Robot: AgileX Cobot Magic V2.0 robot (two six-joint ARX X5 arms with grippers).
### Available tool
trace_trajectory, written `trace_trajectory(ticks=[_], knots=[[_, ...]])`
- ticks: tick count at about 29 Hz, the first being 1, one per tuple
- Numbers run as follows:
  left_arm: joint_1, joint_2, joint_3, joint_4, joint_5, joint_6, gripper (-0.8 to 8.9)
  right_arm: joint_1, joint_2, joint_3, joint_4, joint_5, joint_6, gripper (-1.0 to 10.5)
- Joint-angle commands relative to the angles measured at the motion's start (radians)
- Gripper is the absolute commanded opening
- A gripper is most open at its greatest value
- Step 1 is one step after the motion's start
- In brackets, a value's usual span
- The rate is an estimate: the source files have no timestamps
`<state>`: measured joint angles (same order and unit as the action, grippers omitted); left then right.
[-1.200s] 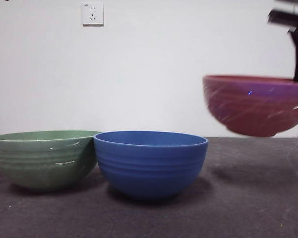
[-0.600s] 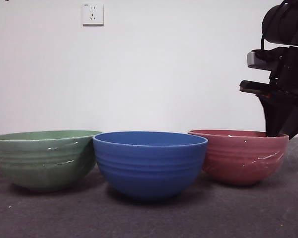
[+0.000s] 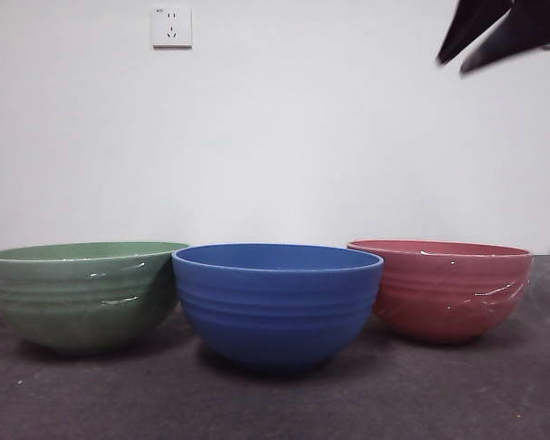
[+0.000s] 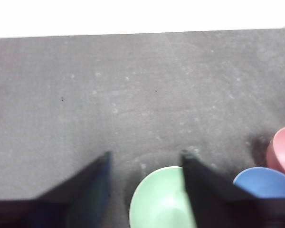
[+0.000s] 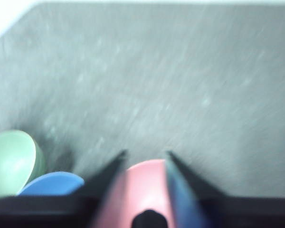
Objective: Pick up the green bowl on the top,put the green bowl on the left,pick up the red bowl in the middle,put the red bowl on the right
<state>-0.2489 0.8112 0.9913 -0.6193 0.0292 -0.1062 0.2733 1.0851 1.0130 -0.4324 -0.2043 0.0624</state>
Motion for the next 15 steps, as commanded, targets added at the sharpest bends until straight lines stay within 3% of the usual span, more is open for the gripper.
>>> trace_trajectory(ticks=[1, 6, 9, 15], knots=[[0.001, -0.007, -0.005, 0.003, -0.002, 0.059, -0.07, 0.004, -0.101, -0.045, 0.014, 0.090, -0.038, -0.1], [0.002, -0.166, -0.164, 0.067, -0.003, 0.066, -0.07, 0.004, -0.453, -0.330, 0.118, 0.156, -0.052, -0.1], [0.001, -0.264, -0.275, 0.127, -0.002, 0.068, -0.07, 0.004, -0.591, -0.441, 0.171, 0.154, -0.052, -0.1], [0.002, -0.354, -0.381, 0.145, -0.001, 0.064, -0.04, 0.004, -0.669, -0.473, 0.146, 0.162, -0.010, 0.0]])
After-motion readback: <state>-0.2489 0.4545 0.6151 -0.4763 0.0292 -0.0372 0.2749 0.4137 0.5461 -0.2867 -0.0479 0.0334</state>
